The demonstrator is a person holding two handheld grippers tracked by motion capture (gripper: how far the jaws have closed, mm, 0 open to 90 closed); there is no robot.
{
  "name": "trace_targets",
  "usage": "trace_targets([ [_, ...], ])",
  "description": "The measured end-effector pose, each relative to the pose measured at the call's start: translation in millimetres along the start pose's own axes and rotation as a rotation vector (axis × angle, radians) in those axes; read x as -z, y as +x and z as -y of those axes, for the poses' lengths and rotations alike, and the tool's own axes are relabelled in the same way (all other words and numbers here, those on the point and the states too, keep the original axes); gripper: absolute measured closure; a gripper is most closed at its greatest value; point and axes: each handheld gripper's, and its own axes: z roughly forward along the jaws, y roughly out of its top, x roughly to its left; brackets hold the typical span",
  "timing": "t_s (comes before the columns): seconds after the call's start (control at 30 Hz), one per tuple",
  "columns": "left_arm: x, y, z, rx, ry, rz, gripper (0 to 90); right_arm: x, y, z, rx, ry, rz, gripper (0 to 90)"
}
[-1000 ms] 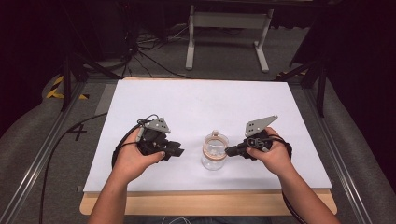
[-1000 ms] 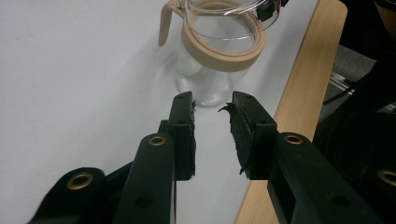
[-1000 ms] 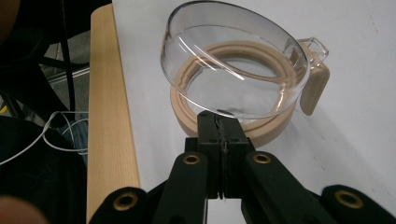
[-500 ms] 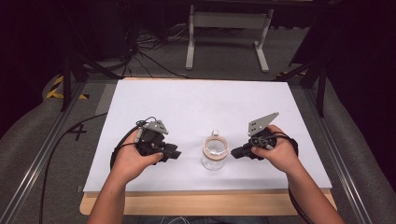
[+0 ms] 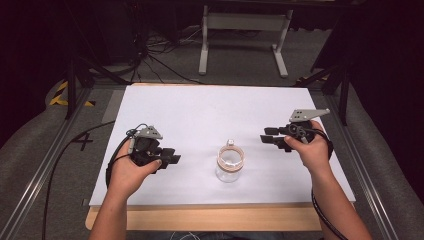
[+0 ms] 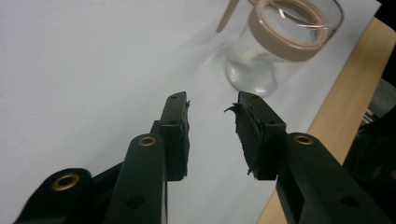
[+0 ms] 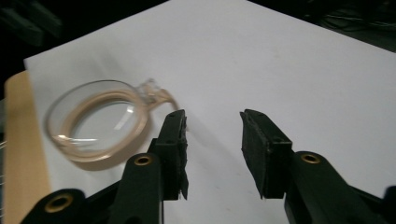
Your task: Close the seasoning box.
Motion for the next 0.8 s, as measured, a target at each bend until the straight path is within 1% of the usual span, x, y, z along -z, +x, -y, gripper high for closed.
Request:
trace_targets([
  [0.03, -0.6, 2.5, 0.5, 0.005, -0.002, -0.010, 60.7, 1.6, -5.3, 2.8, -0.006, -0.002, 0.029, 56.6],
  [0.07, -1.5, 4.1, 1.1, 0.019, -0.003, -0.015, 59.6, 3.1, -10.5, 5.7, -0.015, -0.008, 0.057, 53.6],
  [0.1, -3.2, 7.5, 2.1, 0.033, -0.001, -0.031, 58.1, 3.9, -14.8, 8.1, -0.017, -0.011, 0.081, 50.9],
  [0.13, -6.0, 10.9, 3.4, 0.053, -0.012, -0.044, 55.9, 4.9, -21.8, 12.5, -0.025, -0.011, 0.112, 48.8],
  [0.17, -7.8, 14.2, 4.3, 0.064, -0.011, -0.051, 53.9, 5.4, -28.8, 17.5, -0.034, -0.006, 0.139, 47.1],
  [0.2, -9.7, 16.9, 5.2, 0.070, -0.015, -0.053, 52.6, 5.3, -34.3, 21.9, -0.042, 0.004, 0.157, 46.3],
  [0.23, -12.3, 21.0, 6.5, 0.083, -0.018, -0.064, 51.1, 5.0, -38.3, 25.4, -0.052, 0.012, 0.172, 45.4],
  [0.33, -19.0, 29.5, 9.9, 0.107, -0.025, -0.079, 46.4, 1.6, -54.4, 41.5, -0.096, 0.052, 0.215, 43.9],
  [0.37, -21.8, 32.9, 11.0, 0.104, -0.013, -0.103, 45.0, 0.4, -57.8, 45.4, -0.104, 0.063, 0.222, 43.6],
  [0.4, -23.9, 34.6, 11.8, 0.104, -0.009, -0.115, 42.7, -2.1, -62.7, 51.5, -0.123, 0.074, 0.229, 43.0],
  [0.43, -26.0, 36.5, 12.5, 0.101, 0.001, -0.131, 41.2, -3.7, -65.5, 55.0, -0.132, 0.082, 0.230, 42.7],
  [0.53, -30.2, 40.9, 14.5, 0.113, 0.006, -0.134, 38.0, -10.1, -74.4, 67.3, -0.162, 0.112, 0.231, 42.3],
  [0.57, -31.6, 41.3, 15.6, 0.123, 0.006, -0.130, 37.5, -11.8, -76.5, 70.2, -0.166, 0.124, 0.234, 42.0],
  [0.6, -31.8, 41.7, 16.1, 0.123, 0.016, -0.134, 37.2, -13.4, -78.1, 72.4, -0.172, 0.134, 0.235, 41.8],
  [0.67, -31.7, 42.0, 16.4, 0.124, 0.017, -0.131, 36.9, -14.8, -78.7, 73.3, -0.173, 0.146, 0.233, 41.4],
  [0.8, -30.7, 42.8, 16.2, 0.125, 0.020, -0.129, 35.9, -14.9, -74.2, 68.4, -0.161, 0.140, 0.215, 40.0],
])
